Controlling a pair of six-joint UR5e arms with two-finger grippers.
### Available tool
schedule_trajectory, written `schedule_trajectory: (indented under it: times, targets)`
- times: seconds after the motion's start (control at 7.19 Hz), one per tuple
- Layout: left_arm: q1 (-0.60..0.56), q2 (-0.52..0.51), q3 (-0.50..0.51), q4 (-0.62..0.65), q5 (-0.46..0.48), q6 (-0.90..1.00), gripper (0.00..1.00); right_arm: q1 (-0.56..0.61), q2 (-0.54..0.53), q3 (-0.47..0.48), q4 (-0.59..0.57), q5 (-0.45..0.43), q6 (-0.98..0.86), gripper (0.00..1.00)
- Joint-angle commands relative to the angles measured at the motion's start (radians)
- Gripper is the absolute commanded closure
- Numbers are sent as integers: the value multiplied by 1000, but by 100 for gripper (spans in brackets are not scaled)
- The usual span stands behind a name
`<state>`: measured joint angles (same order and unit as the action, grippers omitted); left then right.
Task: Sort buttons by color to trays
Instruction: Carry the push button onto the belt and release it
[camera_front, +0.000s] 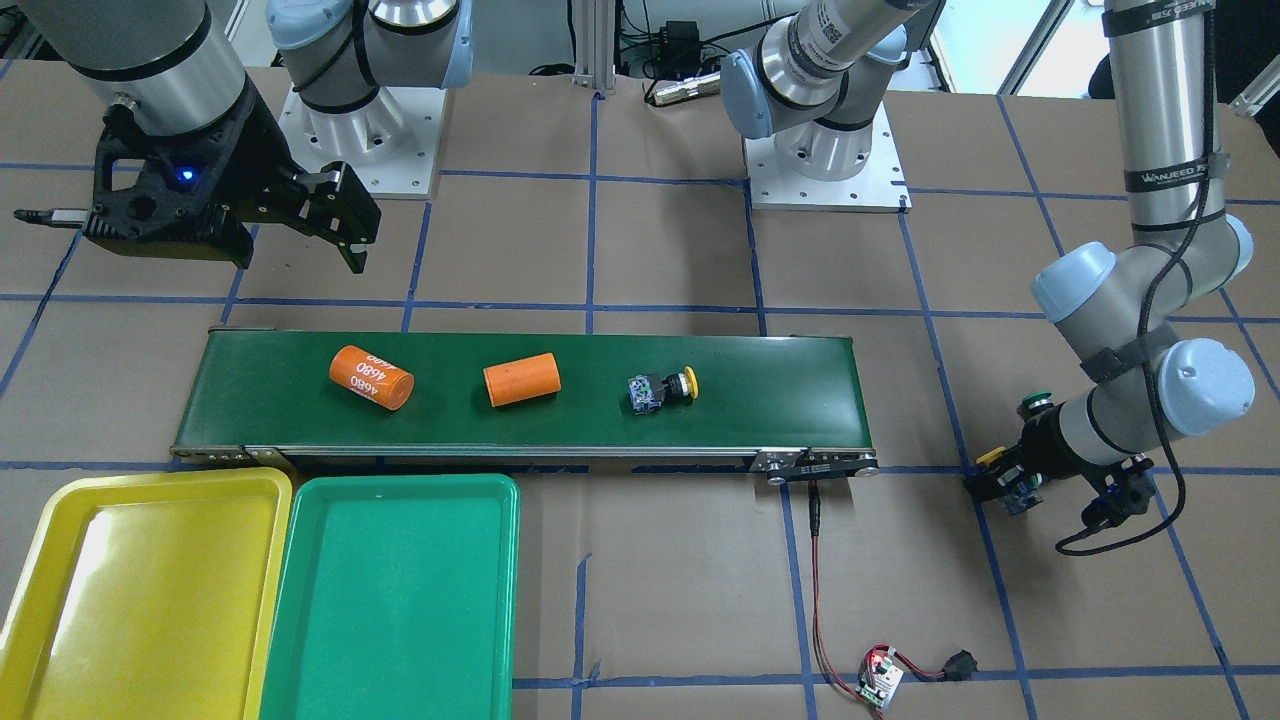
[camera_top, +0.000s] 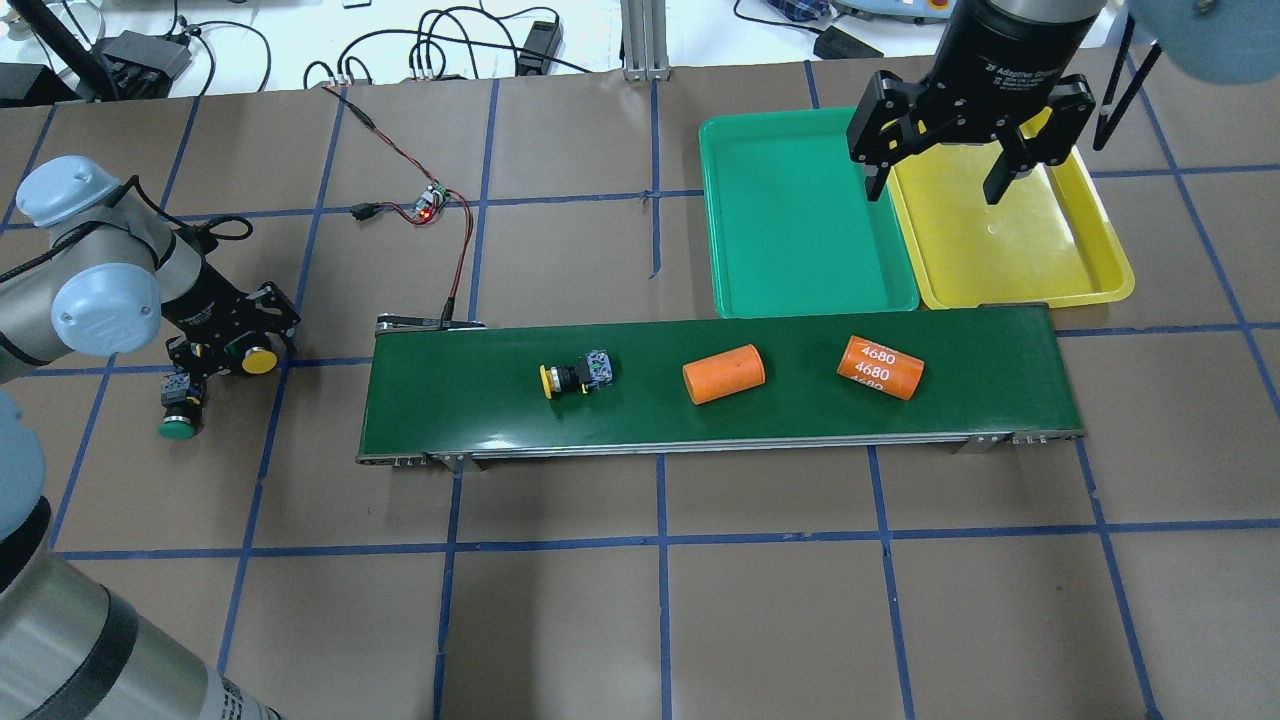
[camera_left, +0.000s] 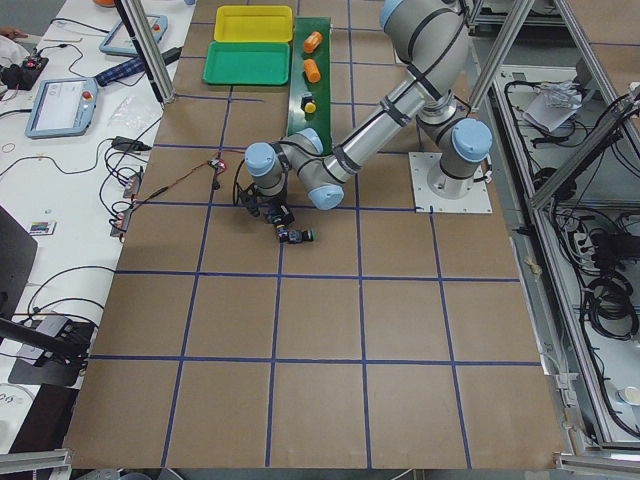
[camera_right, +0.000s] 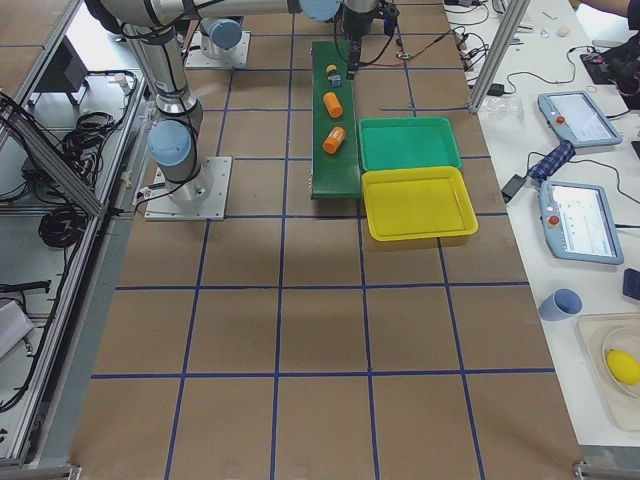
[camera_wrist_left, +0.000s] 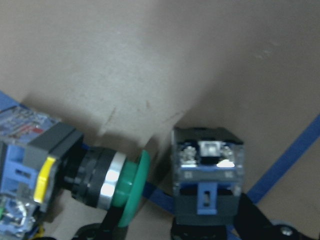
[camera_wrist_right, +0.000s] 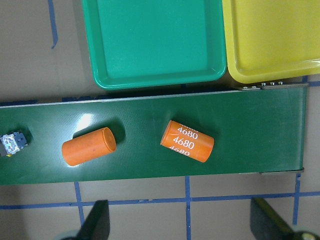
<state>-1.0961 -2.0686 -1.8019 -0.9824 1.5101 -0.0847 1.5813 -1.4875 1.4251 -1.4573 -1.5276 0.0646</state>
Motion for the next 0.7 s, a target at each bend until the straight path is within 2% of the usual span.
schedule_trajectory:
  times: [0.0,0.28,0.42,0.56]
  targets:
    - [-14,27,0,-10,-10,26,100,-1,6,0,0,1,1,0]
    - [-16,42,0,-16,-14,52,100,-1,6,0,-3,3,0,0]
    - [-18,80,-4,-66,-25,121,100,-1,3,2,-1,3,0,0]
    - [-19,129,-4,-176,-28,219,100,-1,6,0,-3,4,0,0]
